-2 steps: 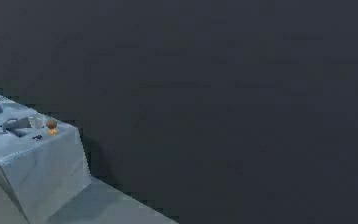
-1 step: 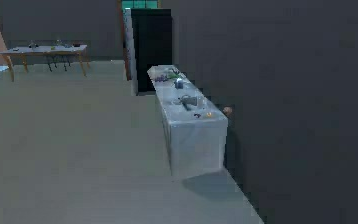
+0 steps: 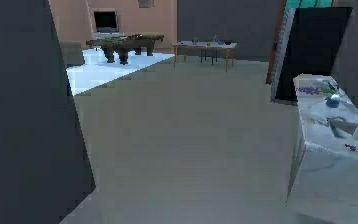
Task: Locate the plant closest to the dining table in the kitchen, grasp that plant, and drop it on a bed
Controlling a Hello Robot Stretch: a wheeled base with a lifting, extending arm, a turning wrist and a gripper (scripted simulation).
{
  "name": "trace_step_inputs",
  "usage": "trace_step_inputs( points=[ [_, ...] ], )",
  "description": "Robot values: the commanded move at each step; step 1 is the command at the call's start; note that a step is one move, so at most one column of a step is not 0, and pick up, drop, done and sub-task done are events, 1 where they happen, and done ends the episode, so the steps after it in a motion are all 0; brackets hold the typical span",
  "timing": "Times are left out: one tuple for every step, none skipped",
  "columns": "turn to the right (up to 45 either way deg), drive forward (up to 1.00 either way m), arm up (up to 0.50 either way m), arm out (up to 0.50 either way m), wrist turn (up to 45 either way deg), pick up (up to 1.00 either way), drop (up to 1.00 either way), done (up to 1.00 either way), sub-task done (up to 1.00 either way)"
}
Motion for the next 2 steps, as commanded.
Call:
trace_step_inputs(
  points=[
    [0.0,1.00,0.00,0.00,0.0,0.00,0.00,0.00,0.00],
    [-9.0,0.00,0.00,0.00,0.0,0.00,0.00,0.00,0.00]
  ],
)
